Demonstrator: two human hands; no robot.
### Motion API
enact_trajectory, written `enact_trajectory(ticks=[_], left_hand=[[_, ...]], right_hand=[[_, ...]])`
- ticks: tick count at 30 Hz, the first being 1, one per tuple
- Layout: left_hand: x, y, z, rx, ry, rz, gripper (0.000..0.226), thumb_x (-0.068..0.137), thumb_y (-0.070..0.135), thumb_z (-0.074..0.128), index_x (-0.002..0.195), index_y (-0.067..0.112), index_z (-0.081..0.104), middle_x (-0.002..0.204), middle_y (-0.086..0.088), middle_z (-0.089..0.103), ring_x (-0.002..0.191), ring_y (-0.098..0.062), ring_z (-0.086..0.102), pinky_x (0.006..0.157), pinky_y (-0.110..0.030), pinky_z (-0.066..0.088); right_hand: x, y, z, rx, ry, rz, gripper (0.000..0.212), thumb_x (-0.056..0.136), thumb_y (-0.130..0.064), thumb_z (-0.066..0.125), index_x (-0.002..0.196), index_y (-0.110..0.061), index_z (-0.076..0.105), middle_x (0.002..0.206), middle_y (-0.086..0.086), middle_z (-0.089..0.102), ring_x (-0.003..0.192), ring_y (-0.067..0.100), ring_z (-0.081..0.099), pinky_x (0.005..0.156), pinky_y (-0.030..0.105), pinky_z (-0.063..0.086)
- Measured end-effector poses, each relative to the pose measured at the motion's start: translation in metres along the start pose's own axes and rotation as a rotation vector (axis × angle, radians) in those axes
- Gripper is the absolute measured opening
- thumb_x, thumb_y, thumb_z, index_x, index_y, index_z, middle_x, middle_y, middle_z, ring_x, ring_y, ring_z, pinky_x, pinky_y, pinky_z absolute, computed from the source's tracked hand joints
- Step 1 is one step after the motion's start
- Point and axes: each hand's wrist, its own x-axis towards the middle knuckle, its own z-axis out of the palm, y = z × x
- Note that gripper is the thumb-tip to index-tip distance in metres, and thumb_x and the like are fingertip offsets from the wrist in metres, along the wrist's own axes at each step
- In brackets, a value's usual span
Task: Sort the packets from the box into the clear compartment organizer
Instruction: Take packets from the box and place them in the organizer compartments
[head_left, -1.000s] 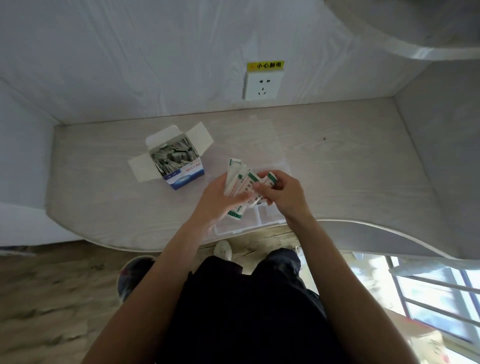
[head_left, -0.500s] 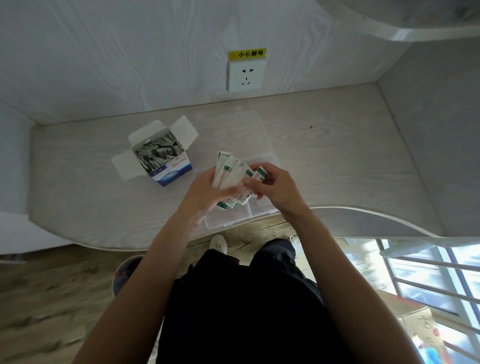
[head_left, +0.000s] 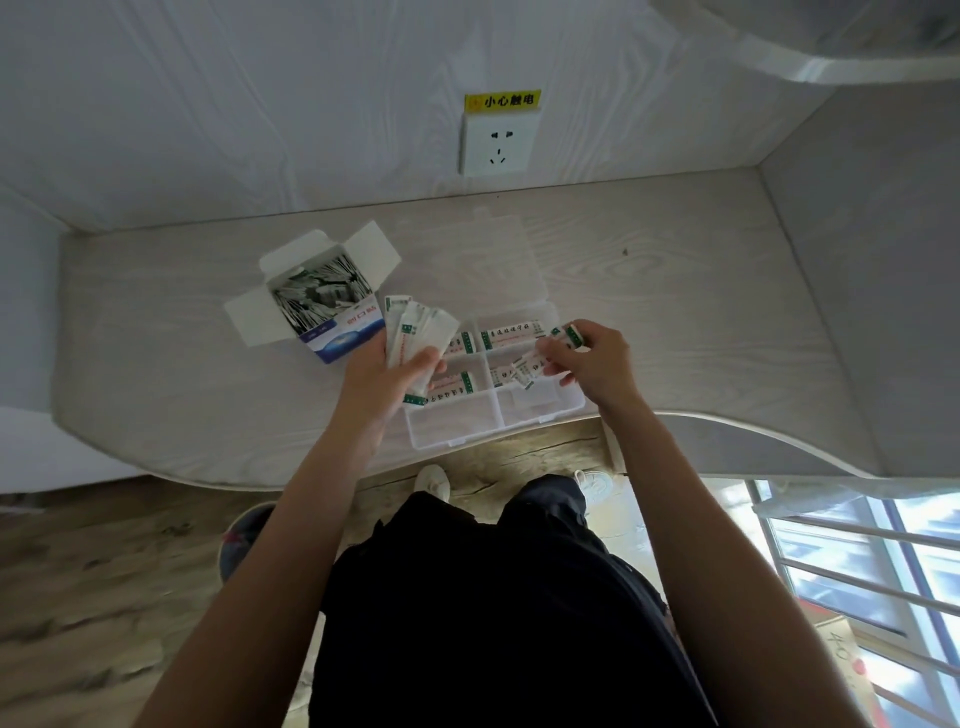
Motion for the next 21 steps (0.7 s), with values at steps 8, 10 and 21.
enact_trajectory(ticks=[8, 10, 21], left_hand=[[-0.002, -0.005, 0.002, -0.004, -0.023, -0.01, 0.032, 0.083, 0.011, 0.066, 0.114, 0.009, 0.059, 0.097, -0.007, 0.069, 0.079, -0.013, 0.07, 0.063, -0.017, 0.053], [-0.002, -0.007, 0.002, -0.012, -0.032, -0.023, 0.034, 0.083, 0.01, 0.067, 0.116, 0.008, 0.058, 0.098, -0.007, 0.07, 0.081, -0.014, 0.07, 0.063, -0.017, 0.053], [-0.005, -0.012, 0.007, -0.072, -0.079, -0.099, 0.039, 0.079, 0.009, 0.07, 0.115, 0.008, 0.057, 0.097, -0.01, 0.07, 0.083, -0.018, 0.07, 0.064, -0.02, 0.053]], right_hand=[[0.004, 0.011, 0.018, -0.249, 0.09, -0.065, 0.026, 0.081, -0.025, 0.073, 0.096, -0.014, 0.055, 0.079, 0.0, 0.066, 0.045, 0.005, 0.06, 0.04, 0.014, 0.044], [0.003, 0.009, 0.019, -0.474, 0.107, -0.158, 0.023, 0.083, -0.033, 0.069, 0.094, -0.014, 0.061, 0.075, -0.003, 0.064, 0.048, 0.002, 0.054, 0.045, 0.011, 0.039], [0.008, 0.005, 0.013, -0.893, 0.027, -0.215, 0.016, 0.09, -0.032, 0.06, 0.096, -0.026, 0.072, 0.104, -0.005, 0.068, 0.092, 0.017, 0.064, 0.076, 0.027, 0.044]])
